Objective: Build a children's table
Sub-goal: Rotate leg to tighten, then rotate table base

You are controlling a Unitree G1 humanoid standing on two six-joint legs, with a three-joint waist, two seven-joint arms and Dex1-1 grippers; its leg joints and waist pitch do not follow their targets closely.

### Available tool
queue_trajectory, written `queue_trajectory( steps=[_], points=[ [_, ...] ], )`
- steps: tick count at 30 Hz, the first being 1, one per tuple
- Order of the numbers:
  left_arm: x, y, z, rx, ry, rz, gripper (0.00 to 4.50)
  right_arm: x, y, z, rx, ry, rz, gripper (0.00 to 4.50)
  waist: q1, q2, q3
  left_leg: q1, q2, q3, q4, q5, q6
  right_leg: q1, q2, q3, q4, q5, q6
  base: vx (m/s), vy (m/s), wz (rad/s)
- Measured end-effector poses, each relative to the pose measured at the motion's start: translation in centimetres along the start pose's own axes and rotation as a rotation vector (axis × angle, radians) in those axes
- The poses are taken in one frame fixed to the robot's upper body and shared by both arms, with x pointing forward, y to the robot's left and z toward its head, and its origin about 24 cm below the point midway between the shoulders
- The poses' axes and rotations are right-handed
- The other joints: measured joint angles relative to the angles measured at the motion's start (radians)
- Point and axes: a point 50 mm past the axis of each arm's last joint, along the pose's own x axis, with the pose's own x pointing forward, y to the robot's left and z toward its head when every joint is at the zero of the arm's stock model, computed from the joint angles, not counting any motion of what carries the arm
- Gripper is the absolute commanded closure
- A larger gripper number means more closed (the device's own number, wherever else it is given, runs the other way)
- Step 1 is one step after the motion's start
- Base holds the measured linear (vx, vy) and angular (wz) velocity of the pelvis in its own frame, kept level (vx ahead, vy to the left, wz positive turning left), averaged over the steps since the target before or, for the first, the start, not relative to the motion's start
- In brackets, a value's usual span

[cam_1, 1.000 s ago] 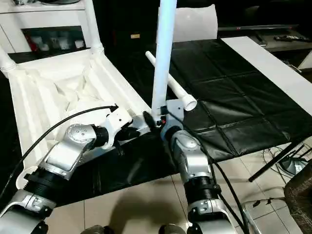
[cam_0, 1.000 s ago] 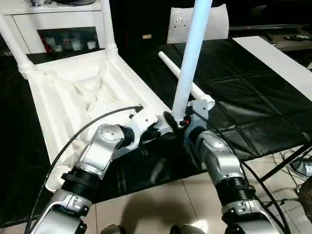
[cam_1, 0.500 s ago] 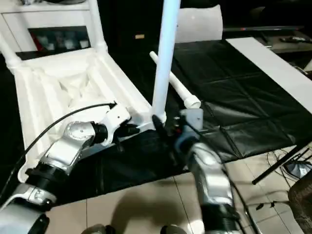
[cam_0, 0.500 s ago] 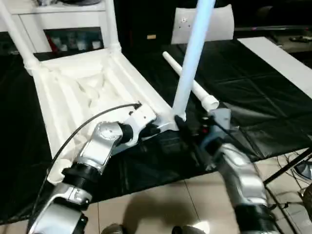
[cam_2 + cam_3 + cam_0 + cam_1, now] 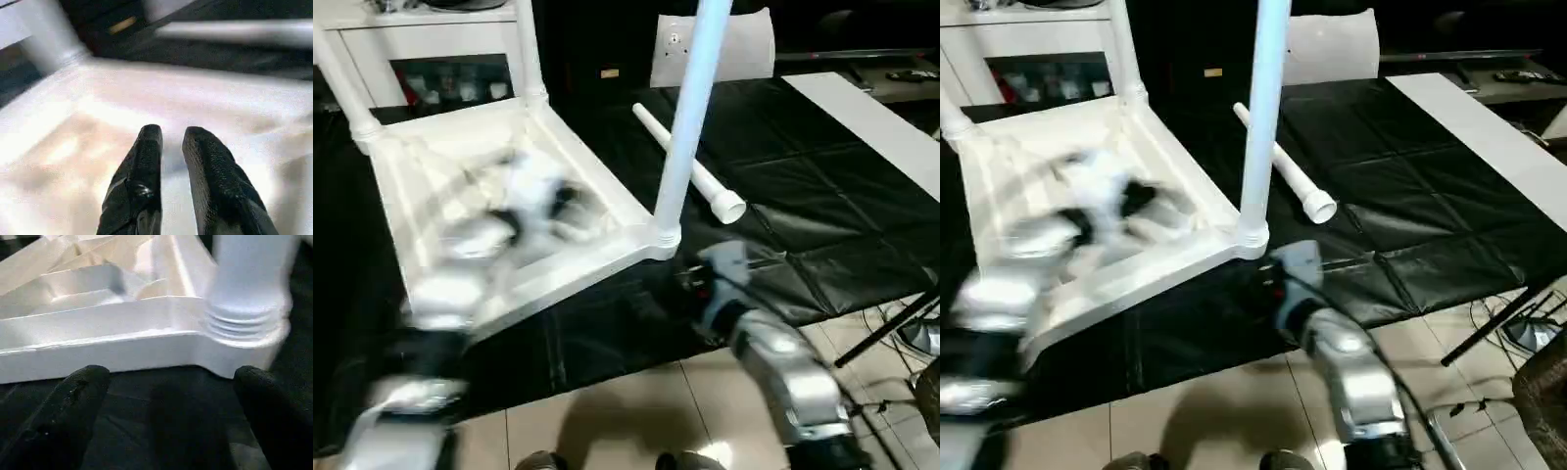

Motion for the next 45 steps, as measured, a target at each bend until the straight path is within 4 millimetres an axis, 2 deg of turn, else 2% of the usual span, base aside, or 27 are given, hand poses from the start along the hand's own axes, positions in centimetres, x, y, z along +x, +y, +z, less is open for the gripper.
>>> queue_trajectory(
  steps=[2,5,9,11,12,13,15,16,17,18,19,20,21,22,23,24,25,26,27,28,29,32,33,35,40,41,45],
  points=[
    [-1.1,0.9,-0.8,-0.006,0.016,0.058,3.54,0.3,0.3,0.3,0.007,-0.014,0.001,0.0,0.009,0.0,0.0,-0.001,-0.001,0.0,0.0,0.0,0.0,0.001,0.0,0.001,-0.001,0.0,0.001,0.0,0.0,0.0],
    [-2.0,0.8,-1.0,-0.071,-0.018,0.08,3.54,0.3,0.8,0.8,0.003,-0.027,0.013,0.0,0.02,0.0,0.0,-0.002,-0.002,0.0,0.0,0.0,0.0,0.002,-0.001,0.001,-0.002,0.0,0.001,0.0,0.0,0.0],
    [-4.1,-3.1,-1.0,-0.264,-0.141,0.081,3.54,-1.0,1.2,2.1,-0.06,-0.084,0.033,0.0,0.024,-0.003,-0.001,-0.003,-0.004,-0.003,0.0,-0.003,0.002,0.008,-0.003,-0.002,-0.006,0.0,0.001,0.0,0.0,0.0],
    [-4.3,-4.2,-1.2,-0.286,-0.137,0.076,3.54,-1.4,1.1,2.3,-0.075,-0.093,0.029,0.0,0.02,-0.004,-0.001,-0.011,-0.005,-0.028,0.004,-0.003,0.002,0.014,-0.004,-0.024,-0.01,-0.002,0.003,-0.014,-0.019,0.14],
    [-4.5,-4.4,-1.2,-0.282,-0.142,0.094,3.54,-1.6,1.0,2.3,-0.085,-0.094,0.034,0.0,0.016,-0.001,-0.001,-0.024,-0.006,-0.045,0.006,-0.002,0.001,0.02,-0.005,-0.042,-0.013,-0.002,0.002,-0.036,-0.061,0.41],
    [-4.7,-4.9,-1.0,-0.292,-0.157,0.114,3.54,-1.9,1.0,2.1,-0.087,-0.089,0.036,0.0,0.005,0.003,-0.002,-0.034,-0.007,-0.072,0.01,-0.001,0.0,0.028,-0.004,-0.063,-0.018,-0.002,0.002,-0.036,-0.061,0.41],
    [-4.8,-5.8,-1.2,-0.301,-0.147,0.123,3.54,-2.1,1.0,1.8,-0.083,-0.08,0.035,0.0,-0.005,0.007,0.001,-0.037,-0.01,-0.11,0.011,0.004,-0.01,0.04,0.004,-0.08,-0.01,-0.009,-0.011,0.007,-0.102,0.54],
    [-4.8,-6.1,-1.6,-0.297,-0.121,0.119,3.54,-2.1,1.1,1.8,-0.083,-0.082,0.042,0.0,-0.007,0.011,0.003,-0.037,-0.012,-0.138,0.011,0.009,-0.017,0.045,0.018,-0.082,0.013,-0.026,-0.034,0.014,-0.119,0.54],
    [-4.7,-6.3,-1.6,-0.294,-0.109,0.118,3.54,-2.1,1.2,1.9,-0.088,-0.083,0.049,0.0,-0.008,0.007,0.005,-0.036,-0.02,-0.158,0.01,0.011,-0.022,0.044,0.028,-0.076,0.034,-0.043,-0.052,-0.031,-0.157,0.61],
    [-4.7,-6.4,-1.7,-0.3,-0.104,0.12,3.54,-2.1,1.2,1.9,-0.098,-0.083,0.054,0.0,0.001,-0.006,0.004,-0.04,-0.03,-0.167,0.008,0.012,-0.029,0.042,0.032,-0.06,0.046,-0.052,-0.042,-0.082,-0.189,0.71],
    [-4.6,-6.6,-1.7,-0.315,-0.099,0.127,3.54,-2.3,0.9,2.0,-0.121,-0.08,0.049,0.0,0.014,-0.028,-0.003,-0.032,-0.039,-0.163,0.026,-0.004,-0.037,0.031,0.024,-0.064,0.058,-0.068,-0.029,-0.082,-0.189,0.71],
    [-4.6,-6.8,-1.8,-0.319,-0.093,0.125,3.54,-2.4,0.6,2.0,-0.135,-0.075,0.045,0.0,0.021,-0.028,0.003,-0.04,-0.037,-0.153,0.096,-0.039,-0.025,0.034,0.01,-0.086,0.056,-0.069,-0.03,-0.076,-0.145,0.41],
    [-4.7,-6.9,-2.0,-0.317,-0.086,0.129,3.54,-2.4,0.5,2.1,-0.142,-0.078,0.042,0.0,0.02,-0.027,0.002,-0.054,-0.045,-0.147,0.178,-0.041,-0.023,0.045,-0.009,-0.101,0.054,-0.068,-0.03,0.003,-0.059,0.3],
    [-4.7,-6.8,-2.0,-0.311,-0.084,0.143,3.54,-2.5,0.4,2.2,-0.14,-0.081,0.037,0.0,0.01,-0.029,-0.001,-0.045,-0.065,-0.133,0.219,-0.047,-0.022,0.04,-0.029,-0.111,0.048,-0.066,-0.026,0.003,-0.059,0.3],
    [-4.5,-6.7,-1.6,-0.303,-0.092,0.147,3.54,-2.6,0.2,2.2,-0.134,-0.084,0.024,0.0,0.004,-0.03,0.0,-0.032,-0.079,-0.125,0.225,-0.058,-0.013,0.033,-0.043,-0.115,0.05,-0.064,-0.023,-0.004,-0.028,0.57],
    [-4.3,-6.8,-1.3,-0.294,-0.101,0.145,3.54,-2.7,-0.2,2.2,-0.128,-0.085,0.003,0.0,0.002,-0.026,-0.001,-0.015,-0.078,-0.124,0.215,-0.073,-0.01,0.031,-0.053,-0.124,0.048,-0.058,-0.022,-0.054,0.012,0.63],
    [-4.2,-7.1,-1.1,-0.284,-0.101,0.137,3.54,-2.8,-0.5,2.2,-0.126,-0.081,-0.02,0.0,0.001,-0.008,-0.004,0.004,-0.058,-0.127,0.172,-0.104,-0.009,0.037,-0.06,-0.156,0.04,-0.049,-0.024,-0.054,0.012,0.63],
    [-4.2,-7.1,-1.2,-0.274,-0.096,0.137,3.54,-2.9,-0.8,2.2,-0.12,-0.083,-0.041,0.0,0.004,0.009,-0.003,0.029,-0.038,-0.126,0.115,-0.138,-0.022,0.043,-0.049,-0.165,0.031,-0.043,-0.022,-0.06,0.069,0.48],
    [-4.4,-7.0,-1.7,-0.263,-0.071,0.146,3.54,-2.8,-1.0,2.2,-0.104,-0.083,-0.059,0.0,0.002,0.011,0.001,0.033,-0.03,-0.113,0.11,-0.134,-0.012,0.048,-0.034,-0.149,0.018,-0.038,-0.028,-0.053,0.084,0.24],
    [-4.8,-6.7,-2.5,-0.262,-0.029,0.163,3.54,-2.6,-0.5,2.3,-0.082,-0.091,-0.049,0.0,0.002,0.013,0.001,0.035,-0.029,-0.112,0.109,-0.132,-0.011,0.048,-0.007,-0.11,0.015,-0.034,-0.039,-0.053,0.084,0.24],
    [-5.0,-6.6,-2.9,-0.251,-0.007,0.169,3.54,-2.6,-0.3,2.4,-0.065,-0.09,-0.042,0.0,0.002,0.013,0.001,0.035,-0.03,-0.109,0.112,-0.133,-0.011,0.047,0.003,-0.087,0.014,-0.03,-0.043,-0.029,0.057,0.16],
    [-5.0,-6.8,-3.1,-0.245,0.009,0.159,3.54,-3.1,-0.7,2.5,-0.053,-0.063,-0.046,0.0,0.002,0.002,-0.003,0.047,-0.031,-0.081,0.103,-0.13,-0.013,0.05,0.003,-0.052,0.019,-0.027,-0.028,-0.01,0.015,0.14],
    [-5.0,-7.0,-3.1,-0.243,0.008,0.153,3.54,-3.3,-0.7,2.5,-0.049,-0.066,-0.043,0.0,-0.001,-0.004,-0.006,0.048,-0.031,-0.073,0.095,-0.128,-0.014,0.05,0.002,-0.045,0.018,-0.028,-0.024,0.0,0.0,0.0],
    [-4.9,-7.3,-2.9,-0.231,0.005,0.136,3.54,-3.8,-0.7,2.2,-0.049,-0.057,-0.025,0.0,-0.006,-0.004,-0.007,0.054,-0.032,-0.061,0.081,-0.126,-0.016,0.049,0.001,-0.036,0.016,-0.035,-0.013,0.0,0.0,0.0],
    [-4.9,-6.8,-3.4,-0.213,0.033,0.129,3.54,-4.1,-0.4,1.7,-0.031,-0.03,-0.014,0.0,-0.033,-0.004,-0.007,0.052,-0.029,-0.059,0.059,-0.106,-0.02,0.038,0.005,-0.035,0.018,-0.034,-0.013,0.0,0.0,0.0],
    [-4.9,-6.8,-3.5,-0.225,0.036,0.122,3.36,-4.1,-0.5,1.6,-0.029,-0.023,-0.019,0.0,-0.033,-0.004,-0.007,0.051,-0.028,-0.059,0.057,-0.102,-0.023,0.035,0.007,-0.035,0.018,-0.033,-0.013,0.0,0.0,0.0],
    [-4.8,-6.0,-3.4,-0.25,0.042,0.132,3.36,-3.9,-0.3,1.9,-0.032,-0.009,-0.024,0.0,-0.029,-0.003,-0.008,0.044,-0.018,-0.059,0.053,-0.096,-0.026,0.029,0.017,-0.035,0.017,-0.029,-0.023,0.0,0.0,0.0]
  ],
)
